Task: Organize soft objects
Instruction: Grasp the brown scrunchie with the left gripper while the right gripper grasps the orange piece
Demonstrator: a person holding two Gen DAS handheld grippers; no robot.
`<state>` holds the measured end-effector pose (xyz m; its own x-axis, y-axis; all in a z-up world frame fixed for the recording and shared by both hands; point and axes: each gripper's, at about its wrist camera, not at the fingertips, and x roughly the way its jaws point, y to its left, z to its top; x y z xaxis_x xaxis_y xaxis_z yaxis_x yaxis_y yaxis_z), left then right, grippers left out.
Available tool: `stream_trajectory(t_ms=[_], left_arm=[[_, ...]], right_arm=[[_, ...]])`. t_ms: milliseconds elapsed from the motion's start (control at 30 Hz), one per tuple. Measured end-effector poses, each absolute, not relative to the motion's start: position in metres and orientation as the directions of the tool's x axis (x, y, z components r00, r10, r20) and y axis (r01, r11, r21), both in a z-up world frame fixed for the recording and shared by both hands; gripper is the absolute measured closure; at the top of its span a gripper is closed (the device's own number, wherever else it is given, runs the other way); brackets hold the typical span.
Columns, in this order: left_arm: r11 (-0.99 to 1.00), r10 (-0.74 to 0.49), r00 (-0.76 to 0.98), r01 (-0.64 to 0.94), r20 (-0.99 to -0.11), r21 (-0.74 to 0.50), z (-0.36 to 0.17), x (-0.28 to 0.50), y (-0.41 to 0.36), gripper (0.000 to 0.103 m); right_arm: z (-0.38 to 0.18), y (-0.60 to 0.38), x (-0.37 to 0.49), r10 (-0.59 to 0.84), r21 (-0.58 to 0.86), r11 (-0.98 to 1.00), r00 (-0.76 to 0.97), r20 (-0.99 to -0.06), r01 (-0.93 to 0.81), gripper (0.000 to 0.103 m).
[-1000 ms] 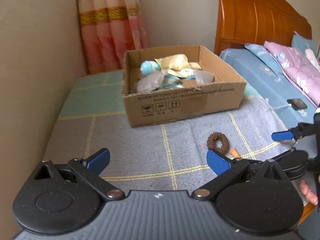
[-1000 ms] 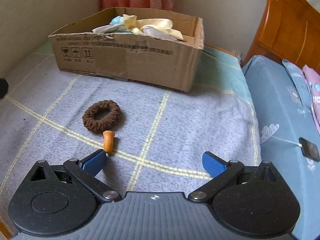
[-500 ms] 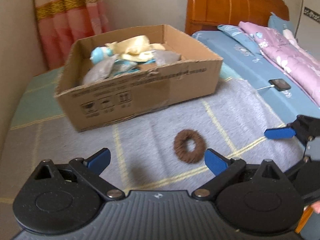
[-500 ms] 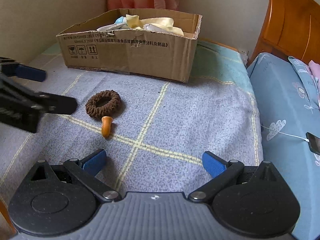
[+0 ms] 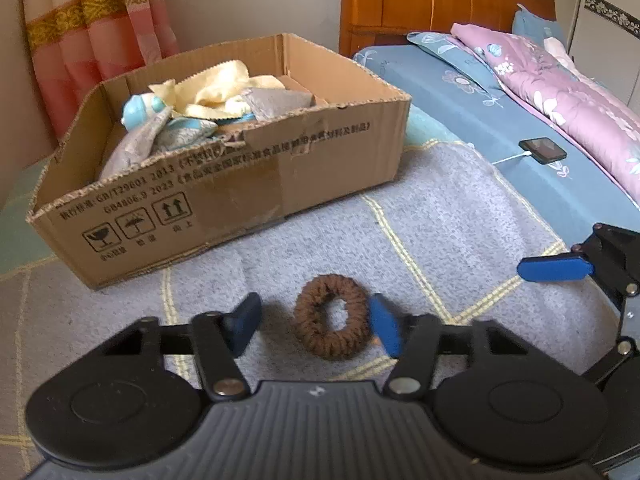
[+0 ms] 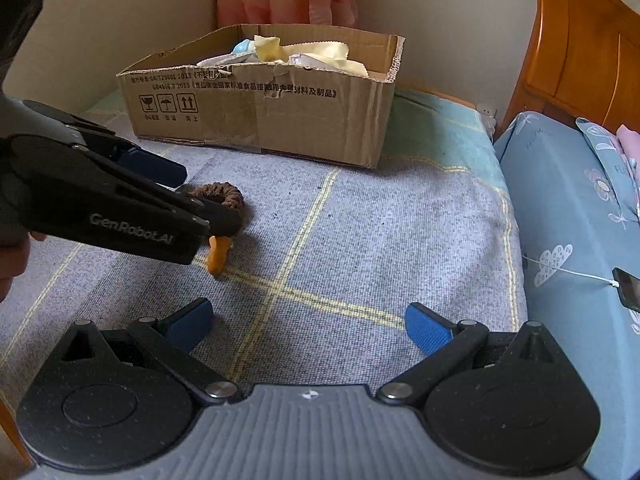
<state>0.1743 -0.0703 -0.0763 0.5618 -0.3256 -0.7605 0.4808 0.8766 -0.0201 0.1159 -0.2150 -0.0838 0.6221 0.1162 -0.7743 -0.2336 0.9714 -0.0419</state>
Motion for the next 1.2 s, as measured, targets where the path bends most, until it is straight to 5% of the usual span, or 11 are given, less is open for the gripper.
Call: stream_trajectory(t_ms=[167, 267, 967, 1200], left_arm=[[0.875, -0.326, 0.56, 0.484, -0.762, -0.019, -0.077, 0.174, -0.072, 0.059], [0.877, -0.324, 0.56, 0.479, -0.763, -0.022, -0.075, 0.173, -0.069, 0.071], [0.924, -0.28, 0.613, 0.381, -0.739, -0.035, -0.055, 0.159, -0.028, 0.071], [0.923, -0.289, 0.621, 0.382, -0.729, -0.041, -0.052, 0.157, -0.024, 0.071]], right_arm=[[-0.084, -0.215, 0.115, 0.118, -0.042, 0.971, 0.626, -0.771, -0.235, 0.0], [-0.083, -0.214, 0.114, 0.115, -0.044, 0.972, 0.628, -0.769, -0.232, 0.0], [-0.081, -0.186, 0.125, 0.076, -0.118, 0.961, 0.649, -0.757, -0.25, 0.0], [-0.078, -0.181, 0.127, -0.026, -0.261, 0.936, 0.691, -0.722, -0.237, 0.0]])
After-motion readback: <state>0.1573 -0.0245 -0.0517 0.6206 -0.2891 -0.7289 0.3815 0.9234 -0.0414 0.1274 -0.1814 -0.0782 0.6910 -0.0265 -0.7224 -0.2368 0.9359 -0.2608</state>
